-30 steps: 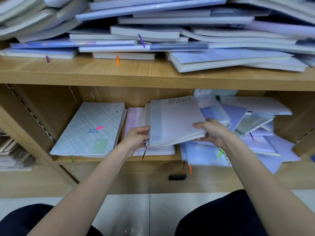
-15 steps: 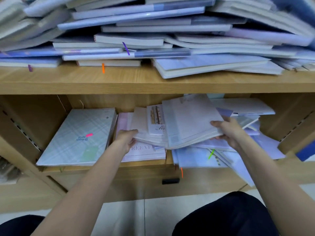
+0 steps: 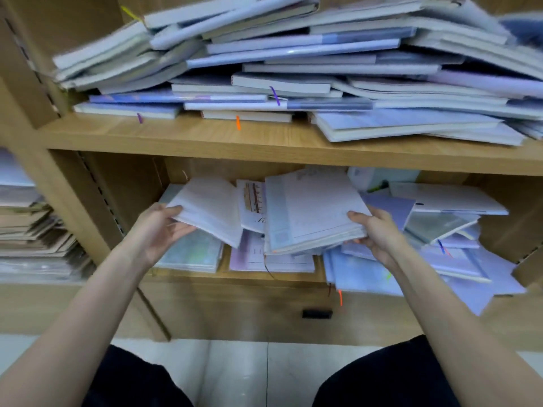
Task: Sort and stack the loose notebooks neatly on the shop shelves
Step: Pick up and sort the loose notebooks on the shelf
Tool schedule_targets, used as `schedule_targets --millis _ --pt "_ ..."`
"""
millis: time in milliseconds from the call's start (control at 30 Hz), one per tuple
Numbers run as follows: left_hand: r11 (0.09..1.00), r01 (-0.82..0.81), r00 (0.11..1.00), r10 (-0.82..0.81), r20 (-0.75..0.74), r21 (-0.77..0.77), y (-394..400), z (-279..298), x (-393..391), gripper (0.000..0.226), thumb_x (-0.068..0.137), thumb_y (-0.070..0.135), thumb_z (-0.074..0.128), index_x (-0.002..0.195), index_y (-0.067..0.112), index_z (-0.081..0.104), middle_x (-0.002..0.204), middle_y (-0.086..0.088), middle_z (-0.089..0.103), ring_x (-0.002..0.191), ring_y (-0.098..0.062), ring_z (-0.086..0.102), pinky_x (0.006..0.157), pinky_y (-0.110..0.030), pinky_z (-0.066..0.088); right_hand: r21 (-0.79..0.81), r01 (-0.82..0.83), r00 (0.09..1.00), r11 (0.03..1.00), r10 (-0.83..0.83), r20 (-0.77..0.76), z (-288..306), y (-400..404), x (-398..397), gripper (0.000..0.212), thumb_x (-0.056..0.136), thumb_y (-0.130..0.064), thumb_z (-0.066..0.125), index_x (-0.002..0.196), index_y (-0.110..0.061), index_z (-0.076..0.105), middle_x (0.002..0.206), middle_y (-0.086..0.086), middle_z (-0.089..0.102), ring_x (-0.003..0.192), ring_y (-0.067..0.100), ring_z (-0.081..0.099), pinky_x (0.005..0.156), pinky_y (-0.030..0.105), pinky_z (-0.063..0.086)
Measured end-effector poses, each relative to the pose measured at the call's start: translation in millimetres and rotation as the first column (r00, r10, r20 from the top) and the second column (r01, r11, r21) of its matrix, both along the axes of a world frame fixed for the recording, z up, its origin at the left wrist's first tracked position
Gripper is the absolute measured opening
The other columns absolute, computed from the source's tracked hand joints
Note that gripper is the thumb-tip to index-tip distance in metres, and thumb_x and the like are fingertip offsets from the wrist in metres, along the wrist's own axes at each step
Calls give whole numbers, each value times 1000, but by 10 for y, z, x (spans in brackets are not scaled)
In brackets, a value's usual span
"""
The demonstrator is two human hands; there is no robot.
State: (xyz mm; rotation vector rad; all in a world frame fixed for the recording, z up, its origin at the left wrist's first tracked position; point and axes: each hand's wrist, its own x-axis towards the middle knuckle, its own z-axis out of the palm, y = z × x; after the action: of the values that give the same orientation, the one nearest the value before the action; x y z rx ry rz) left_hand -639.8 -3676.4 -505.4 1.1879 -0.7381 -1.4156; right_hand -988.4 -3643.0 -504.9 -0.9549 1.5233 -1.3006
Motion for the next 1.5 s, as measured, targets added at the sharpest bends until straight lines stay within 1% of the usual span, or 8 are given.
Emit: schedule_targets --millis 200,400,500,633,833,1067,1333,1500 --pt "983 -174 985 173 -15 -56 286 109 609 32 96 7 46 127 -2 41 117 -19 60 96 -25 66 65 -27 59 142 41 950 989 6 -311 -538 -199 682 32 94 -10 52 124 0 50 117 18 60 101 36 59 71 39 47" --pt "998 -22 994 16 -108 -59 516 291 521 4 96 6 45 95 7 49 104 -17 65 81 -22 71 58 -24 58 166 36 423 985 136 -896 -274 -127 890 54 93 -34 53 138 -9 35 139 15 39 128 36 33 103 44 31" --pt "991 119 992 -121 -27 -68 657 244 374 5 91 4 49 88 8 49 100 -16 68 83 -24 71 64 -28 59 35 -307 873 951 296 -388 73 77 1188 60 92 -36 55 142 -14 31 134 10 47 117 26 47 93 36 43" --pt "932 324 943 -305 131 -163 872 245 464 32 70 21 75 87 11 51 93 -11 69 84 -23 69 71 -30 58 8 -332 889 943 309 338 144 299 1337 65 85 -17 67 138 -4 30 117 15 56 87 25 62 79 33 55" --pt "902 360 932 -338 130 -236 1146 422 839 26 61 23 84 78 16 65 85 -11 68 77 -19 69 66 -30 58 61 -295 954 953 297 -27 217 555 1437 69 75 -30 77 130 -20 37 125 0 44 109 20 53 79 34 53" --pt "886 321 918 -205 340 -335 1174 1037 850 35 67 28 81 90 13 60 89 -11 72 83 -21 70 67 -26 57 -435 -246 967 866 191 -167 1451 599 1513 16 80 -10 72 84 -16 58 73 7 59 42 12 43 36 22 35" --pt "848 -82 997 65 -50 -524 636 1935 393 10 91 8 55 100 9 57 96 -6 71 85 -14 70 68 -18 56 -524 -397 890 753 177 -421 2496 194 1810 80 84 -14 68 143 -26 15 121 2 55 88 16 65 50 27 50" --pt "833 -298 954 278 -113 -467 67 2348 429 34 90 -2 55 123 5 52 109 -11 61 90 -16 67 73 -19 55 -479 -399 869 782 157 -469 2885 -426 2147 35 85 -10 63 116 -12 46 99 7 65 67 20 66 78 44 56"
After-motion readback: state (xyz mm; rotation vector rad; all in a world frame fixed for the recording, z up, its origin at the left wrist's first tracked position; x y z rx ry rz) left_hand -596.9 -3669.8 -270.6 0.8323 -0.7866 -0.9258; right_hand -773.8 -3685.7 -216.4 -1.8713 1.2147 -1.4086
